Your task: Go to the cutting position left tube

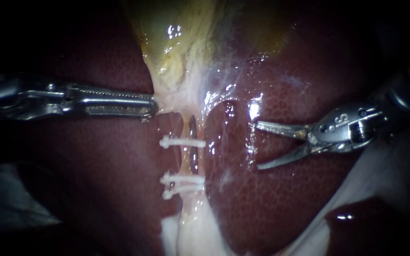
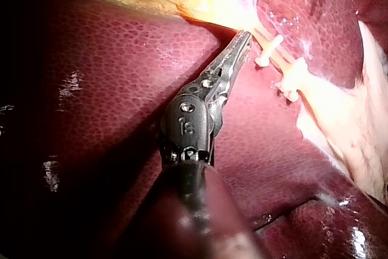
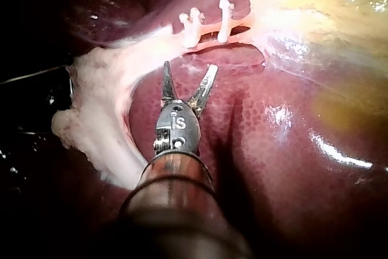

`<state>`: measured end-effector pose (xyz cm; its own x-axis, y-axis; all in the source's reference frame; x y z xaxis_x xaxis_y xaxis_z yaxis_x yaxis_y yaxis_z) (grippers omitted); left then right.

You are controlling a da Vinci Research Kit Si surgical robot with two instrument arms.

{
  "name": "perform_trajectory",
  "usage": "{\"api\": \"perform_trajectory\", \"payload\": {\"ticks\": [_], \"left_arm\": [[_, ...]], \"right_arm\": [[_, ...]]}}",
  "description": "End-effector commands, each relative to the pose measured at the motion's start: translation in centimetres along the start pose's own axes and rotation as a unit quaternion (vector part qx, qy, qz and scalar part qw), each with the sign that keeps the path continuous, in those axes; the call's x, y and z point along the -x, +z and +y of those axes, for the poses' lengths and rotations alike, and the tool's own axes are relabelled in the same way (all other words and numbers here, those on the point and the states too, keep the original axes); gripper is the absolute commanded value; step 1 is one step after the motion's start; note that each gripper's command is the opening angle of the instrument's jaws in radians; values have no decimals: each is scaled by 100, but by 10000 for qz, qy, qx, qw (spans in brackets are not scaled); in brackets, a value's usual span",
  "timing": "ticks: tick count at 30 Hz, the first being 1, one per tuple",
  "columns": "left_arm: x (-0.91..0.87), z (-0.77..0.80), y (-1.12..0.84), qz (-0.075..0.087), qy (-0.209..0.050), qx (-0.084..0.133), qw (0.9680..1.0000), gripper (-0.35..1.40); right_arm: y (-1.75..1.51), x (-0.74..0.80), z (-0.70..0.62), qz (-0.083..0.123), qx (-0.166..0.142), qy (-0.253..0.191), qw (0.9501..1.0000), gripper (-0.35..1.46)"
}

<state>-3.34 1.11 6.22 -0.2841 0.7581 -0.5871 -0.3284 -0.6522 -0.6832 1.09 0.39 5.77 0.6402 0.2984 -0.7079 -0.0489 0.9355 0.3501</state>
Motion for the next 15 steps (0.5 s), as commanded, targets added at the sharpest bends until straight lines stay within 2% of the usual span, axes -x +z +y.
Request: {"api": "perform_trajectory", "payload": {"ticks": [1, 5, 8, 10, 15], "left_arm": [[-2, 1, -4, -3, -6, 21, 10000, -35], [-17, 4, -31, -16, -48, -22, 10000, -35], [-29, 8, -51, 72, -119, -44, 9999, -35], [-34, 10, -60, 107, -78, -80, 9999, -35], [-35, 14, -59, 111, -83, -96, 9999, -35]], "right_arm": [[0, 0, 0, -2, 2, 0, 10000, 144], [0, 0, 0, -2, 1, 0, 10000, 144], [0, 0, 0, -2, 2, -1, 10000, 144], [1, 0, -1, 2, -10, -2, 10000, 144], [20, -2, -8, 120, -217, -24, 9997, 144]]}}
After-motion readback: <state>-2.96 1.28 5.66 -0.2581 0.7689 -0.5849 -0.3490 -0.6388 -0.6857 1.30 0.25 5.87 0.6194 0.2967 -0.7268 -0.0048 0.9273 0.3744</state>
